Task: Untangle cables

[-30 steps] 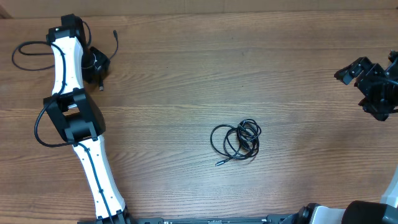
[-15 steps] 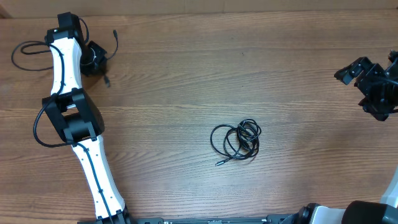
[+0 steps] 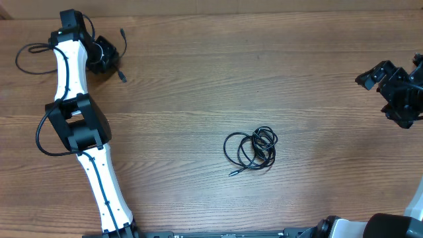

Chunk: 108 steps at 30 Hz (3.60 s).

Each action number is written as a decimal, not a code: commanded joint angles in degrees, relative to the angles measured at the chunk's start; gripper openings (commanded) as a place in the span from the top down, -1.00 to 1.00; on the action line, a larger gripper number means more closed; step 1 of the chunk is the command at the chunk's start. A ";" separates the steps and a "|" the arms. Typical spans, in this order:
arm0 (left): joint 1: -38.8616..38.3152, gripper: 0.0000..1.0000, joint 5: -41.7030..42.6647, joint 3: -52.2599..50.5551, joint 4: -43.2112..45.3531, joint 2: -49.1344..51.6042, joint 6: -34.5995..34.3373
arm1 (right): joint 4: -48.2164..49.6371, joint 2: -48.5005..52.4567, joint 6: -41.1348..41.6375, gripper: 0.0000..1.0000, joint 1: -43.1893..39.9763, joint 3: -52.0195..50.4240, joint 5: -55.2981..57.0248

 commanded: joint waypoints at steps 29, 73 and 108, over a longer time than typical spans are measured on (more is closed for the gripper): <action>-25.73 -1.00 15.50 24.61 -36.44 -2.36 30.67 | -2.99 -0.35 -0.48 -1.00 0.28 0.02 -4.42; -43.89 -0.96 -3.98 -50.95 -14.12 -40.22 13.68 | -0.15 -0.35 0.70 -0.95 24.57 -17.09 -1.49; -43.63 -0.99 -3.89 -52.41 -9.86 -40.22 13.51 | 46.16 -0.04 19.39 0.26 29.59 -51.84 -11.30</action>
